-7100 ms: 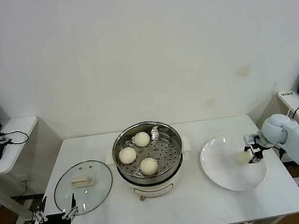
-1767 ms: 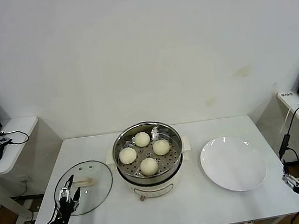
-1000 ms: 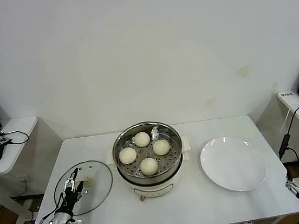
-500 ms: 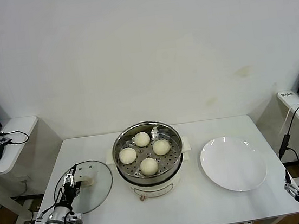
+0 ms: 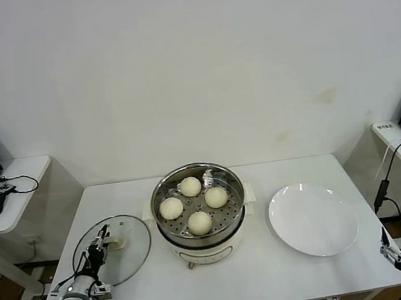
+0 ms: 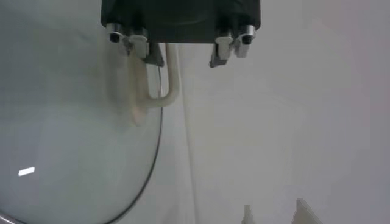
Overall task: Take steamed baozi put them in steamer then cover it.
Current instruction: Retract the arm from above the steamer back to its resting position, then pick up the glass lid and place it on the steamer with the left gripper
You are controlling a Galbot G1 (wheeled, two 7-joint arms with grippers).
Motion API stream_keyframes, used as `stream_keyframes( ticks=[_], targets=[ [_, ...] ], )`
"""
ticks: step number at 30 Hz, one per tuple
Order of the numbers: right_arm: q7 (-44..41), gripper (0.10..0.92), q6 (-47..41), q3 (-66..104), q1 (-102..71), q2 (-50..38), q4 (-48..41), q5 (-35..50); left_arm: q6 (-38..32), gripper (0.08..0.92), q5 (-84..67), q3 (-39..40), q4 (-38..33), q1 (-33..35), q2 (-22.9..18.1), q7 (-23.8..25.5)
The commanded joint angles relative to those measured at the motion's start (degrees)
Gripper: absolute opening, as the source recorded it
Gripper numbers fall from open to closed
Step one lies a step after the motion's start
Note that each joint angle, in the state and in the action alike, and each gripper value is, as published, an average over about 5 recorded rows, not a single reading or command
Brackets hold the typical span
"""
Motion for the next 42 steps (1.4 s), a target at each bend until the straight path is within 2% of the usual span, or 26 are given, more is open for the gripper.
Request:
stream_keyframes(
  ticks=[1,7,10,18,24,30,35,39,42],
  targets=[
    [0.1,0.823,0.6,-0.3,-0.1,0.2,0.0,-0.9,0.3,0.369,-1.4,0.2,0.9,-0.4,-0.2,-0.3],
    [0.3,0.823,0.8,-0.7,-0.2,0.2,0.0,-0.9,0.3,0.196,-3.2,-0.4,0.1,0.5,-0.6,-2.7],
    [0.3,0.823,1.0,-0.9,-0.2,0.2,0.1,-1.1,1.0,0.144,-3.8,-1.8,-3.1,2.0,-0.7,-3.4],
    [0.5,0.823,1.6,-1.9,-0.4,-0.2,1.0,-2.5,6.8,0.138,-7.4,-8.3,-18.8,11.3,1.7,-0.4],
    [0.1,0.823,1.2,-3.4,-0.5,-0.8,2.0,-2.2,12.1,0.138,-9.0,-14.6,-31.4,18.6,3.5,5.6],
    [0.8,0.823,1.2,-5.2,-0.5,-0.9,2.4,-3.6,14.8,0.138,-9.5,-17.8,-39.7,21.4,5.1,10.7],
    [1.7,0.823,1.5,-7.3,-0.5,-0.7,2.3,-4.8,17.2,0.138,-10.6,-14.9,-46.4,20.7,6.2,14.3],
    [2.3,0.823,1.4,-9.0,-0.4,-0.4,1.5,-5.1,19.2,0.138,-12.7,-8.6,-49.4,18.4,8.2,17.1],
    [2.6,0.823,1.6,-10.6,-0.2,0.0,0.4,-5.8,20.3,0.138,-14.1,-3.0,-50.1,16.2,9.8,17.3]
  ],
)
